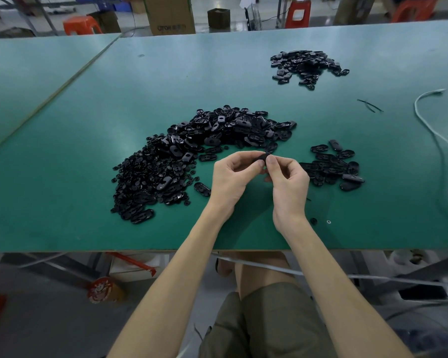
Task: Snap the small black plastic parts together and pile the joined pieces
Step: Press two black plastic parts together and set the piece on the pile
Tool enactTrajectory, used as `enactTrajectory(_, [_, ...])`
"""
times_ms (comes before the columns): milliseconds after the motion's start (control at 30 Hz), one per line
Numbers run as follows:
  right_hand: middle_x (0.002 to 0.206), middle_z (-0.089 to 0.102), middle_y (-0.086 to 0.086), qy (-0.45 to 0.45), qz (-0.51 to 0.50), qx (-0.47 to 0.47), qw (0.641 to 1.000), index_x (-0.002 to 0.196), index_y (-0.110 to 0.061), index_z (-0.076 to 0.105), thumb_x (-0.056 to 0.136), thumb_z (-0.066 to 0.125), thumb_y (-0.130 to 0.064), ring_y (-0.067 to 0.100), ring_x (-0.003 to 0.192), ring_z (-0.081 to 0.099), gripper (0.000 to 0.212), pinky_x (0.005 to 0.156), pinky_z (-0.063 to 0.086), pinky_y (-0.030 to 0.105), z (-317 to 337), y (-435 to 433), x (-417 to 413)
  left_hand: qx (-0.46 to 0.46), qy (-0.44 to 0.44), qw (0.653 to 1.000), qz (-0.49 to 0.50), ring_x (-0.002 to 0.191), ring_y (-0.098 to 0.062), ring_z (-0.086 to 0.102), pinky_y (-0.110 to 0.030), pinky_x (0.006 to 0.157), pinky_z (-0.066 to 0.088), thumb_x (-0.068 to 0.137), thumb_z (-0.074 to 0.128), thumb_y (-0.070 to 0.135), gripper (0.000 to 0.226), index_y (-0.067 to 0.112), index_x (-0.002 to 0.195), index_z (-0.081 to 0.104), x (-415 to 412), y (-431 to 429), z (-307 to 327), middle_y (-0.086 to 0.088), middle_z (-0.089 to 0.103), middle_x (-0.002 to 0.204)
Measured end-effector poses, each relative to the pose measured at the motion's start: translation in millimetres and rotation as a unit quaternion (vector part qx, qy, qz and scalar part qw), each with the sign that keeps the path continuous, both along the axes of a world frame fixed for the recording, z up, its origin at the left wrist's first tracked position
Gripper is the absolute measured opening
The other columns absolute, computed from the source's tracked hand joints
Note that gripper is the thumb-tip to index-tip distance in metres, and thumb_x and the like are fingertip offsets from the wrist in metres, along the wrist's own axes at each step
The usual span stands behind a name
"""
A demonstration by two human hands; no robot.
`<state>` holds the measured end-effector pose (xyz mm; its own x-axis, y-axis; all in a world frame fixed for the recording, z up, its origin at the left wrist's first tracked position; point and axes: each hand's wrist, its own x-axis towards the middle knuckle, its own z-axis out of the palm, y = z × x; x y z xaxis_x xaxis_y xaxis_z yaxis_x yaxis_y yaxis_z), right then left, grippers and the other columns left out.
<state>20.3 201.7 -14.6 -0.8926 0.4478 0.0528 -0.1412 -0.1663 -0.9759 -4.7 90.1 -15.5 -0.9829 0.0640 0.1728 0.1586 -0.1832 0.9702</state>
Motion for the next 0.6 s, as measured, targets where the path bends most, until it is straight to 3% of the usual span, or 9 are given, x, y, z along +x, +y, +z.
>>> enactTrajectory(267, [0.076,0.073,-0.008,-0.005,0.015,0.022,1.0,0.09,-0.014,0.072,0.098,0.071,-0.01,0.0,0.069,0.065,0.008,0.067,0.052,0.017,0.1,-0.1,0.0,-0.022,-0.011,0.999,0.028,0.092,-0.023,0.075,-0.029,0.086,0.059,0.09,0.072,-0.002,0.012,0.003,0.1,0.075,0.6,0.4,-0.3,-0.013,0.078,0.097])
enactTrajectory(600, [0.071,0.072,-0.012,-0.024,0.031,0.045,0.998,0.087,-0.019,0.072,0.097,0.071,-0.01,-0.002,0.066,0.062,0.014,0.068,0.051,0.017,0.6,-1.0,-0.1,-0.047,-0.011,0.998,0.052,0.083,-0.011,0.071,-0.022,0.079,0.057,0.088,0.069,-0.007,0.018,0.009,0.093,0.073,1.6,1.8,0.9,-0.002,0.077,0.089])
